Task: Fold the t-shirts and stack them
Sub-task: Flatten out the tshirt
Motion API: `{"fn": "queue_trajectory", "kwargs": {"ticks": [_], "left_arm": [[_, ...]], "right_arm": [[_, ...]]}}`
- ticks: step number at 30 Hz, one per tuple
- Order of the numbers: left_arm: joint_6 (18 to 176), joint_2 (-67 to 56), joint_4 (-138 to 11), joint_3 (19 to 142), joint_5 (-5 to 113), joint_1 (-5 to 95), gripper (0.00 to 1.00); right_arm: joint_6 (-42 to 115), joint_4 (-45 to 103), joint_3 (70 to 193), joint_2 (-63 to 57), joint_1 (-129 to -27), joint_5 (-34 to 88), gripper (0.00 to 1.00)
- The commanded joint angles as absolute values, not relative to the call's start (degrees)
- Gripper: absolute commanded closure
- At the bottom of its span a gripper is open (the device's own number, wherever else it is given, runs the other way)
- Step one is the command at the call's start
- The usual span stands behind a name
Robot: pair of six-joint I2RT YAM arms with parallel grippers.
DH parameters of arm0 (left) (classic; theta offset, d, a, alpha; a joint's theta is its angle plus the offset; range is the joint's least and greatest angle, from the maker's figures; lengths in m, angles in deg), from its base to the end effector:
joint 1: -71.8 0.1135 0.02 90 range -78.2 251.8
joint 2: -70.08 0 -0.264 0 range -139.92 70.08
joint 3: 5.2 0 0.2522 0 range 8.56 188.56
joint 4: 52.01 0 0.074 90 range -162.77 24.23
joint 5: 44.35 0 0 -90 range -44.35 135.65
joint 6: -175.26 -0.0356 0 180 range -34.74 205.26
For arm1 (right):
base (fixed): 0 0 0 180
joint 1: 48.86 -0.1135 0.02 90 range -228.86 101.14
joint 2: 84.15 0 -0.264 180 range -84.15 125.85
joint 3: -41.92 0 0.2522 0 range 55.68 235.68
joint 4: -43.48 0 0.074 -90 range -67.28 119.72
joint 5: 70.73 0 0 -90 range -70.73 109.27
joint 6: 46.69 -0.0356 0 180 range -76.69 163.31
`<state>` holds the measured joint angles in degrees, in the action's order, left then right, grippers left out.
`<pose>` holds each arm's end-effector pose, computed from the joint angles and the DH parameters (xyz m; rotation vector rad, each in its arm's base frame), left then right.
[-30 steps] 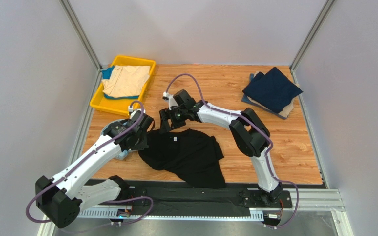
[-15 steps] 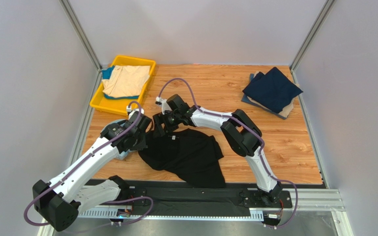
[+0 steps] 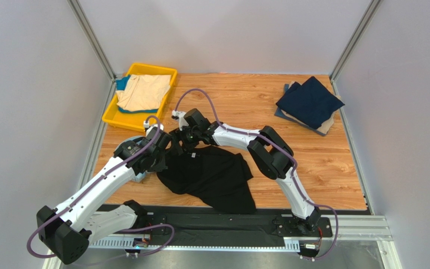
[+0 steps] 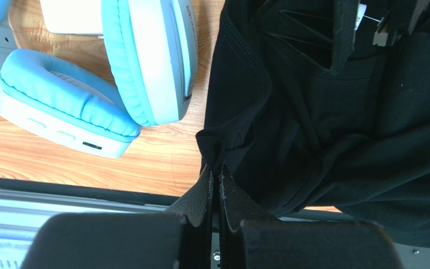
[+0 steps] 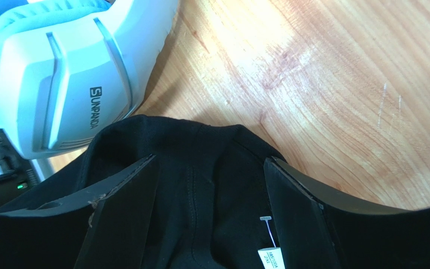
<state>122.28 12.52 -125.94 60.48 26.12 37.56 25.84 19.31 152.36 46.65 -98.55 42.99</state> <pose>0.1490 -0.0870 0.2738 -0.1592 2.6012 0.0392 0.3157 0.3943 0.1509 -0.9084 2.3495 1.0206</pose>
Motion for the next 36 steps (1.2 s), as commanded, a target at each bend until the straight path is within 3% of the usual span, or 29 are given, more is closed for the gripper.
{"fn": "queue_trajectory", "kwargs": {"ticks": [1,17,25,36], "left_arm": [[121.56,13.65,-126.33,61.55,26.14,37.79,1.00],[120.69,12.43,-123.88,60.50,28.07,37.79,1.00],[120.07,11.98,-124.22,60.68,28.34,37.79,1.00],[120.07,12.34,-124.22,60.50,28.34,37.79,1.00]], "right_arm": [[29.86,19.09,150.60,43.74,-98.78,35.97,0.24],[32.41,12.32,148.93,34.33,-98.43,35.53,0.25],[34.44,8.28,160.60,46.18,-97.55,40.27,0.20],[34.35,8.98,159.74,50.94,-97.46,41.59,0.18]]}}
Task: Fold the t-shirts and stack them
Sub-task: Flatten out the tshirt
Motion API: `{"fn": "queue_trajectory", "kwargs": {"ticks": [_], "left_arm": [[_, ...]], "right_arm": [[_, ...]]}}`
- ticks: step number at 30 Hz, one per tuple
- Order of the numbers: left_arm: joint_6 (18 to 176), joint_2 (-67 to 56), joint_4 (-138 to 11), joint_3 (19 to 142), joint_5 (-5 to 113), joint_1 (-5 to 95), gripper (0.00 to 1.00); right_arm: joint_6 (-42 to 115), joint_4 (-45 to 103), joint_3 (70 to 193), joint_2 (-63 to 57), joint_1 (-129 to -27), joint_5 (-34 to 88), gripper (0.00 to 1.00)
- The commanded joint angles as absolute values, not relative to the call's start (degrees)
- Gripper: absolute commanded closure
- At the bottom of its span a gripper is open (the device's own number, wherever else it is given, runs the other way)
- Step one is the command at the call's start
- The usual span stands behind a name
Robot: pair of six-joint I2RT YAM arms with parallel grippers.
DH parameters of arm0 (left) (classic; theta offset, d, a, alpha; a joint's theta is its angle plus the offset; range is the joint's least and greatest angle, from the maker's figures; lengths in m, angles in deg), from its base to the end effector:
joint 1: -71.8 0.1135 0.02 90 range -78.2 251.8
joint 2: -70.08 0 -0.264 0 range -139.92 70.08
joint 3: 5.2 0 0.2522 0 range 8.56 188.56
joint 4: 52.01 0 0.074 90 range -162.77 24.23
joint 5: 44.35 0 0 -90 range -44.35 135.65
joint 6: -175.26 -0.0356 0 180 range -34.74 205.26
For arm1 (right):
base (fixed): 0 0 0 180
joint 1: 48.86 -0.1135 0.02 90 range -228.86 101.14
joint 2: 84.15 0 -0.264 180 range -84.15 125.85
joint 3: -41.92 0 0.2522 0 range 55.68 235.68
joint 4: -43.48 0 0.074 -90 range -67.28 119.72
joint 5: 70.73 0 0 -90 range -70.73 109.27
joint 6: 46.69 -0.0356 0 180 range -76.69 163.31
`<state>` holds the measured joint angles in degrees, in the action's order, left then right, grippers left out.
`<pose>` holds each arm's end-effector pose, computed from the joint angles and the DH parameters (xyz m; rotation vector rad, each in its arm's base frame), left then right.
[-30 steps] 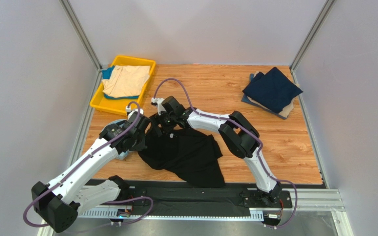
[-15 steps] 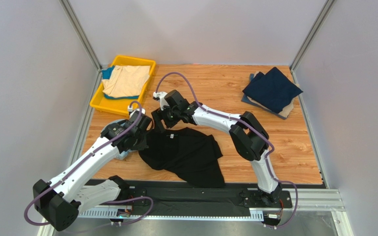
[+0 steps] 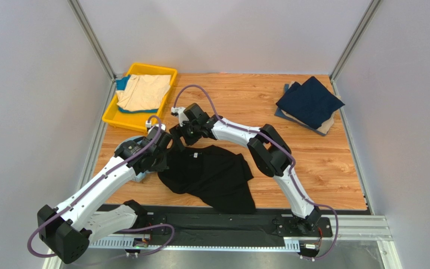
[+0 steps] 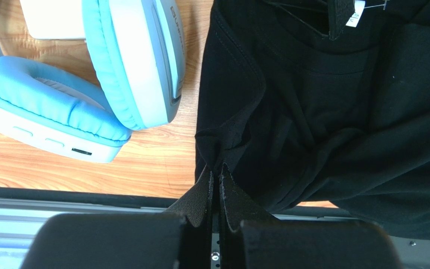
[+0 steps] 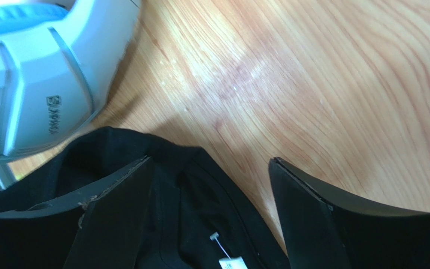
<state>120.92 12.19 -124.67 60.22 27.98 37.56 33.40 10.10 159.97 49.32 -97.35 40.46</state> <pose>0.1508 -0.0896 0.2723 -0.1219 2.6120 0.0028 0.3319 0.3944 0.1574 -1.0106 2.3453 0.8831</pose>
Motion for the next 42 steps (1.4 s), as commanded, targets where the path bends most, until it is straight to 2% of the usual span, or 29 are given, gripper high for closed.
{"fn": "queue_trajectory", "kwargs": {"ticks": [1,13,16,17,19,20,21,34,37,39,40,42], "left_arm": [[120.07,12.16,-123.87,60.50,28.51,37.79,1.00],[120.16,11.72,-123.08,59.88,28.78,37.79,1.00],[120.24,11.90,-123.08,59.62,28.78,37.79,1.00],[120.24,11.90,-122.99,59.45,28.69,37.79,1.00],[120.33,12.07,-122.99,59.36,28.69,37.79,1.00],[120.42,12.16,-122.99,59.36,28.60,37.79,1.00],[120.42,12.16,-122.99,59.36,28.51,37.79,1.00],[121.04,11.81,-122.46,58.65,27.81,37.87,1.00],[121.04,11.02,-122.46,58.92,27.28,37.79,0.87],[121.04,10.23,-122.20,59.01,27.11,37.79,0.75],[120.86,9.88,-122.03,59.18,27.02,37.79,0.65],[120.07,8.82,-121.41,59.36,27.37,37.79,0.59]], "right_arm": [[34.26,9.07,159.57,50.94,-97.37,42.38,0.19],[31.89,12.05,156.31,51.11,-99.39,46.51,0.29],[31.01,13.46,155.35,51.64,-99.57,47.74,0.42],[30.57,13.90,155.00,51.47,-99.57,47.75,0.54],[30.30,14.52,154.29,51.29,-99.57,47.22,0.64],[30.13,14.43,154.03,50.77,-99.48,46.87,0.87],[30.21,14.43,153.77,50.50,-99.48,45.65,1.00],[30.21,15.57,144.28,38.83,-95.97,33.00,1.00],[31.18,15.22,141.47,34.61,-95.00,27.72,1.00],[31.36,14.69,139.97,32.58,-93.60,24.38,1.00],[31.36,13.91,139.79,31.00,-92.98,23.76,1.00],[31.27,12.59,139.44,29.59,-90.71,22.79,1.00]]}}
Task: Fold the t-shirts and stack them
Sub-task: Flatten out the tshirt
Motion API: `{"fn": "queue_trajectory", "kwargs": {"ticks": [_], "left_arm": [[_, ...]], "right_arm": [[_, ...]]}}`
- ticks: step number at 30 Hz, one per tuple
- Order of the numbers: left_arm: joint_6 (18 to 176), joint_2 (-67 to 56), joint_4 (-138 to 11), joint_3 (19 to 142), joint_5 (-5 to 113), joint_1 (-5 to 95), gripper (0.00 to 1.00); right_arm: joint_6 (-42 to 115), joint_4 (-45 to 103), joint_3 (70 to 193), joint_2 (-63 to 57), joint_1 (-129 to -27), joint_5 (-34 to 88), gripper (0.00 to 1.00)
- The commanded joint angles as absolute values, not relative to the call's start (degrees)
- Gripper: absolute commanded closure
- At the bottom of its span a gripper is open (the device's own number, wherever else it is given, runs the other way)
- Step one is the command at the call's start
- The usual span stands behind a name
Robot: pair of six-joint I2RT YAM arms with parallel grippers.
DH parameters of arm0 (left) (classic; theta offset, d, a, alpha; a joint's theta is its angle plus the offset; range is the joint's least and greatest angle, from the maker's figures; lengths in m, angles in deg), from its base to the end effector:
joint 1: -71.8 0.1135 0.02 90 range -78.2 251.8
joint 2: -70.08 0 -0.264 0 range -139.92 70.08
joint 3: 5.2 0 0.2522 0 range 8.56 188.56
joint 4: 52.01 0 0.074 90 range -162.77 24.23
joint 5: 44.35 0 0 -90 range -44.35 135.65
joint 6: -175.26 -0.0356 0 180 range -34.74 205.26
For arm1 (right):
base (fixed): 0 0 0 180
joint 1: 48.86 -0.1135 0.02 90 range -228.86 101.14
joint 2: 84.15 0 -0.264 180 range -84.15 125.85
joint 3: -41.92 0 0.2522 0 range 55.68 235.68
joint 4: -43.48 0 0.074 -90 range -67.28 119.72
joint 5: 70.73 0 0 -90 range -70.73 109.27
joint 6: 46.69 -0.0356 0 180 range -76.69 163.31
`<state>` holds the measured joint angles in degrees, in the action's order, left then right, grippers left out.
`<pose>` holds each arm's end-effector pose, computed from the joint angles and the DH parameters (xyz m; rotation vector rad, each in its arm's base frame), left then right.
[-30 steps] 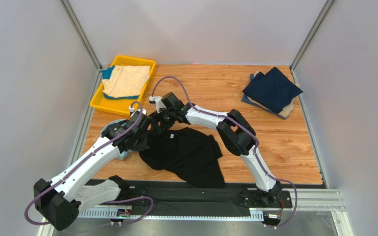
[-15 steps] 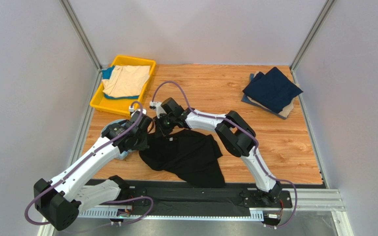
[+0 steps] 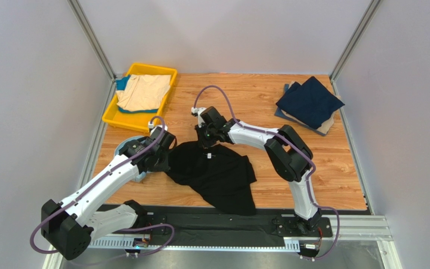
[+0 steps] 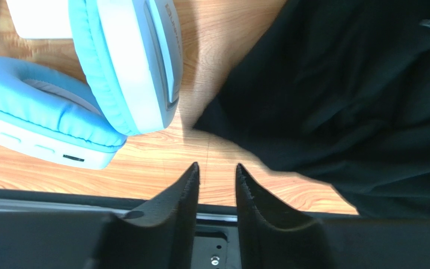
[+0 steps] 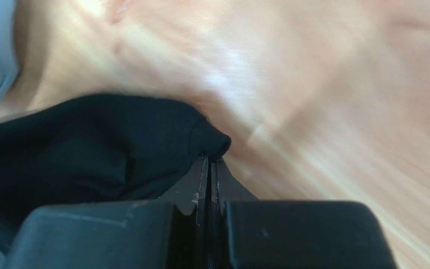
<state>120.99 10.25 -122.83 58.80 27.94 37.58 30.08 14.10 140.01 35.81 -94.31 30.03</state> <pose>0.1563 -0.0932 0.2610 -0.1195 2.6329 0.0243 0.3138 0.3283 0.1633 -0.7932 2.4401 0.6524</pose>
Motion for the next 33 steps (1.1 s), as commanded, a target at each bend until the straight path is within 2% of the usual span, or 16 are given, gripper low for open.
{"fn": "queue_trajectory", "kwargs": {"ticks": [1,7,16,23,30,32,33], "left_arm": [[119.98,8.39,-121.50,59.79,27.37,37.79,0.53],[119.37,7.06,-121.32,60.33,27.63,37.79,0.47],[118.84,4.96,-119.30,61.03,31.24,37.79,0.47],[117.61,4.87,-116.50,61.20,32.81,37.79,0.47],[116.56,0.74,-115.70,64.36,34.66,37.79,0.47],[116.55,-0.05,-115.43,64.63,35.10,37.79,0.47],[116.47,-0.14,-115.35,64.63,35.37,37.79,0.47]], "right_arm": [[31.01,11.71,139.09,27.84,-89.91,22.52,1.00],[31.88,10.04,136.45,20.89,-83.49,19.01,1.00],[31.63,2.84,135.66,19.04,-76.55,8.64,1.00],[26.62,-6.57,131.36,12.54,-74.52,-1.29,1.00],[23.71,-13.25,126.43,5.95,-74.52,0.72,1.00],[23.89,-13.26,125.20,4.28,-74.61,-1.63,0.82],[24.15,-13.08,125.20,3.83,-74.61,-2.78,0.58]]}}
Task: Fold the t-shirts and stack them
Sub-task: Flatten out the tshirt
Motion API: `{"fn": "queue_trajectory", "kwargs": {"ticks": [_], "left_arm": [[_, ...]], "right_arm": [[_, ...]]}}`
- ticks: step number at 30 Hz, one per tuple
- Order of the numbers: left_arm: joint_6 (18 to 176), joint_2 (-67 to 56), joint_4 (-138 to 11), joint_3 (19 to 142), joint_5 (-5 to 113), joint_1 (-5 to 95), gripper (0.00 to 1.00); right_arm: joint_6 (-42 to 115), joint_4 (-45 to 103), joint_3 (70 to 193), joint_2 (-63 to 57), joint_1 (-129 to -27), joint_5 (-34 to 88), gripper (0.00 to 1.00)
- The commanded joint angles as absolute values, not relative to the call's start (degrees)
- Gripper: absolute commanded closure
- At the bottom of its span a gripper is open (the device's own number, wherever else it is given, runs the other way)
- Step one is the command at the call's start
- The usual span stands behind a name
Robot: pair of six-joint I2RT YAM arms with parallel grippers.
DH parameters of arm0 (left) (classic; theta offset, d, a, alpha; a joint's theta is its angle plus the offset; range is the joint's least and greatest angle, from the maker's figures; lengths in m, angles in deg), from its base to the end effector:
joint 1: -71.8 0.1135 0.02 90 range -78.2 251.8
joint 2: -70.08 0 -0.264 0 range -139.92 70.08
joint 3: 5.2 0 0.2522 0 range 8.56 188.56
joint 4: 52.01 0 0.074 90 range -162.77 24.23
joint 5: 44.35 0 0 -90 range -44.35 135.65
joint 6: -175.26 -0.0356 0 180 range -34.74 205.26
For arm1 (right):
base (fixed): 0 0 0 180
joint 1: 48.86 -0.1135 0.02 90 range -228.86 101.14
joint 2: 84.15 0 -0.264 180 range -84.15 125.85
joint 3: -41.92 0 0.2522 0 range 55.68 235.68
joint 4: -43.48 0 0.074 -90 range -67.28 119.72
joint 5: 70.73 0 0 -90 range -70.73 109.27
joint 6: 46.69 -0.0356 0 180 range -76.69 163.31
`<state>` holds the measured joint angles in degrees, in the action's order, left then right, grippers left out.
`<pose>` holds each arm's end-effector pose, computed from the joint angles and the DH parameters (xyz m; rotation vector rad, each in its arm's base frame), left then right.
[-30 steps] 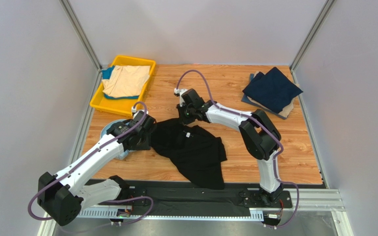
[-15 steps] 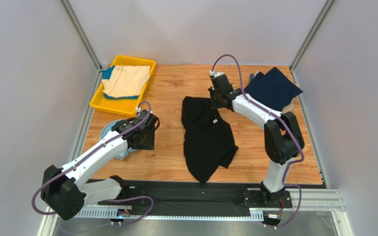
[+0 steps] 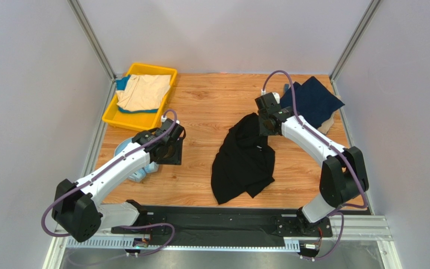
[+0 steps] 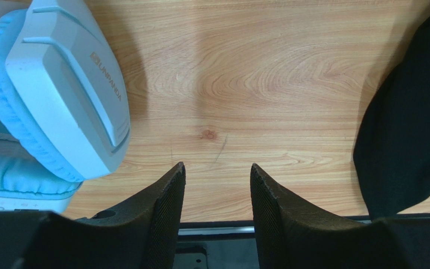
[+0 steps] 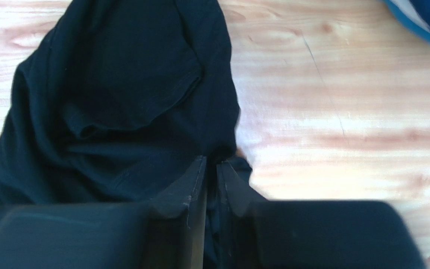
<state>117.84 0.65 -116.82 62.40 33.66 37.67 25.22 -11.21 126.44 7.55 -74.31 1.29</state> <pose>0.1883 -0.1187 0.2527 -0.0220 2.6879 -0.0697 0.3017 0.1314 0.2507 -0.0633 2.5713 -0.1388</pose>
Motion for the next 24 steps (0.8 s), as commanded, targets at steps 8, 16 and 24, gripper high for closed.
{"fn": "queue_trajectory", "kwargs": {"ticks": [8,16,24], "left_arm": [[116.73,1.08,-115.43,63.58,34.93,37.79,0.47],[117.08,3.10,-116.22,62.00,34.32,37.79,0.47],[116.73,3.29,-116.31,61.11,33.87,37.79,0.47]], "right_arm": [[29.07,-9.83,129.84,4.88,-74.00,-6.23,0.32],[28.46,-5.00,133.72,14.55,-72.85,3.00,0.39],[24.77,-14.03,134.69,20.96,-72.50,8.01,0.40]]}}
